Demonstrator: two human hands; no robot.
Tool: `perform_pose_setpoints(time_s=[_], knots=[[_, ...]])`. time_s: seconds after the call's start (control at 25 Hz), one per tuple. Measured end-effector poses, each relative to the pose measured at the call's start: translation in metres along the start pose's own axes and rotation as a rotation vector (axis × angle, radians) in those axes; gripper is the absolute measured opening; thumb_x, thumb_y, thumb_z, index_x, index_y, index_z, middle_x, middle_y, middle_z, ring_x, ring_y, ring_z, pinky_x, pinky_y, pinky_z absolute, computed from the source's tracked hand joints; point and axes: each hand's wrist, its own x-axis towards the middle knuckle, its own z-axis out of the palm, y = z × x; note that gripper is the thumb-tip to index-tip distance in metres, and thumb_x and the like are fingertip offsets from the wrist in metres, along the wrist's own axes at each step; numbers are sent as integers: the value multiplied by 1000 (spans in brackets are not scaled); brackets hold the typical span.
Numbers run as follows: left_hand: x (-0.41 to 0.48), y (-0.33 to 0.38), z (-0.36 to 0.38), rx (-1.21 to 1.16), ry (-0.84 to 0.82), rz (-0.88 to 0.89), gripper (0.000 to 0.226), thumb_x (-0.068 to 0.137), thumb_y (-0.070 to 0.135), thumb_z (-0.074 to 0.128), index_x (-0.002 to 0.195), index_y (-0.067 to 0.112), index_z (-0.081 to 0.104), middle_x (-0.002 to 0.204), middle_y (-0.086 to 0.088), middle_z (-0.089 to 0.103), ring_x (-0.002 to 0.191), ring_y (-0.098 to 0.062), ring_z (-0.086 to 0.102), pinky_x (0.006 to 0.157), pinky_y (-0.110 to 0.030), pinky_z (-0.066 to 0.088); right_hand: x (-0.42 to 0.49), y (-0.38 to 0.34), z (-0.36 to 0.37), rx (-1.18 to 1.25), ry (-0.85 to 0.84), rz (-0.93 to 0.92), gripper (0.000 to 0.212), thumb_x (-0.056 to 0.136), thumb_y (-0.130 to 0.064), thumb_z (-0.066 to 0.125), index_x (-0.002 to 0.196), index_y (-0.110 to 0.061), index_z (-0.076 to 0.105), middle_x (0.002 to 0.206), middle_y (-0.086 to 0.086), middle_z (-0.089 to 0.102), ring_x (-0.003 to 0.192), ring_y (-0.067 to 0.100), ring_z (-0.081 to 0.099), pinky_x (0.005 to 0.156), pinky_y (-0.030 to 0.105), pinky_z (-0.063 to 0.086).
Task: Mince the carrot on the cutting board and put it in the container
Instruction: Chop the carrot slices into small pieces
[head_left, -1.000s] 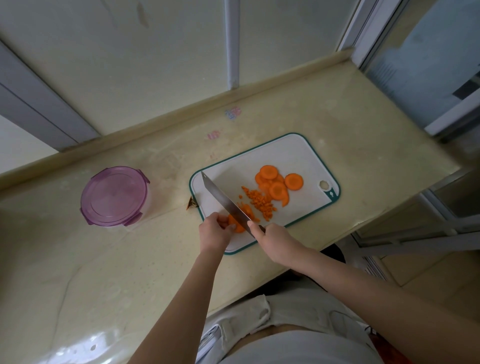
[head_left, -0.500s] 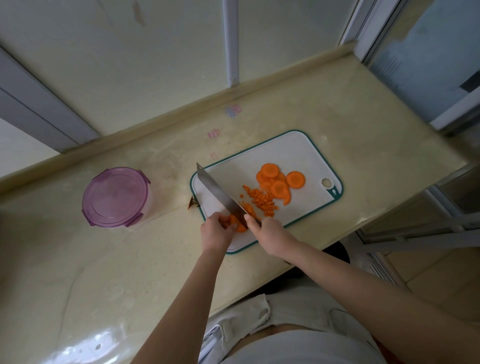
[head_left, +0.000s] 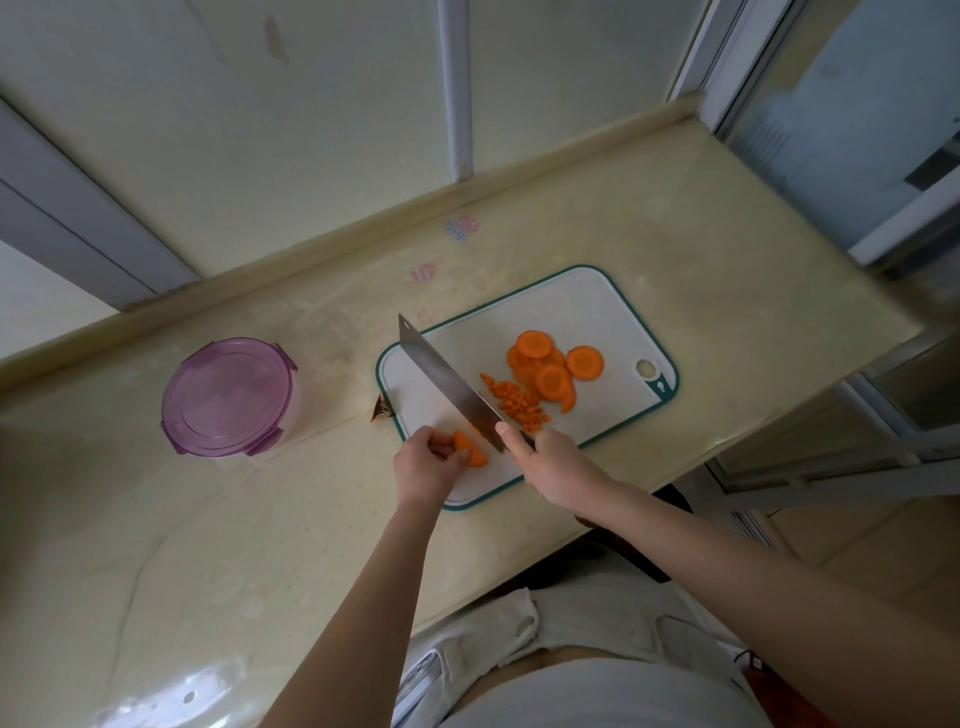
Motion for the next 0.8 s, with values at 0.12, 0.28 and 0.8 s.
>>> perform_pose_setpoints(time_s=[0.12,0.28,0.8], knots=[[1,-1,0,-17,-4,-6,16,80,14,71,90,11,59,84,1,59,77,-11,53,54,-10,34,-8,5,4,38,-21,13,60,96,-56,34,53,-14,34,49,-2,36,43,12,36,50,27,32],[0,-2,0,-42,-2,-2,15,79,13,72,89,11,59,81,2,59,77,-12,54,56,-10,35,-20,8,9,29,-28,12,59,97,-53,36,55,-11,35,49,0,38,46,13,40,53,27,35],[2,-1,3,-33,2,-23,11,81,8,69,89,8,61,79,1,60,69,-8,51,56,-12,36,-26,2,18,-65,-31,29,58,98,-52,33,57,-12,36,52,1,40,47,15,39,49,26,31]])
